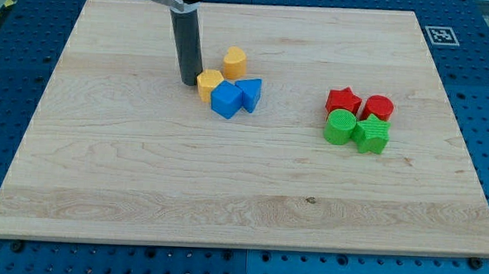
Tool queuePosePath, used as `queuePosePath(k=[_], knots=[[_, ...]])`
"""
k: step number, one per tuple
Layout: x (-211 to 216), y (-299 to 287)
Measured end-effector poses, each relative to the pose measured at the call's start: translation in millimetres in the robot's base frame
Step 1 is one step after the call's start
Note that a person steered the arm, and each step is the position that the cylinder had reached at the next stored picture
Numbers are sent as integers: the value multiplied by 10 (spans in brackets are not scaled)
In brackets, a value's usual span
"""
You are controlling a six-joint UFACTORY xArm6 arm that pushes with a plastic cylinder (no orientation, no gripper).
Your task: Slide the yellow heart closer to the yellow hexagon
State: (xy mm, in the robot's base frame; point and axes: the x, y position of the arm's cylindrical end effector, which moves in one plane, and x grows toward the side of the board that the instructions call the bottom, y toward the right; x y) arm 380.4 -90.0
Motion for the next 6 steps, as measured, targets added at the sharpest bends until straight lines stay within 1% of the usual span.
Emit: queuePosePath(k=[1,3,4,5,6], knots=[[-261,-173],[-1597,-141],[-1877,261],[-1879,619],[-1685,1009]])
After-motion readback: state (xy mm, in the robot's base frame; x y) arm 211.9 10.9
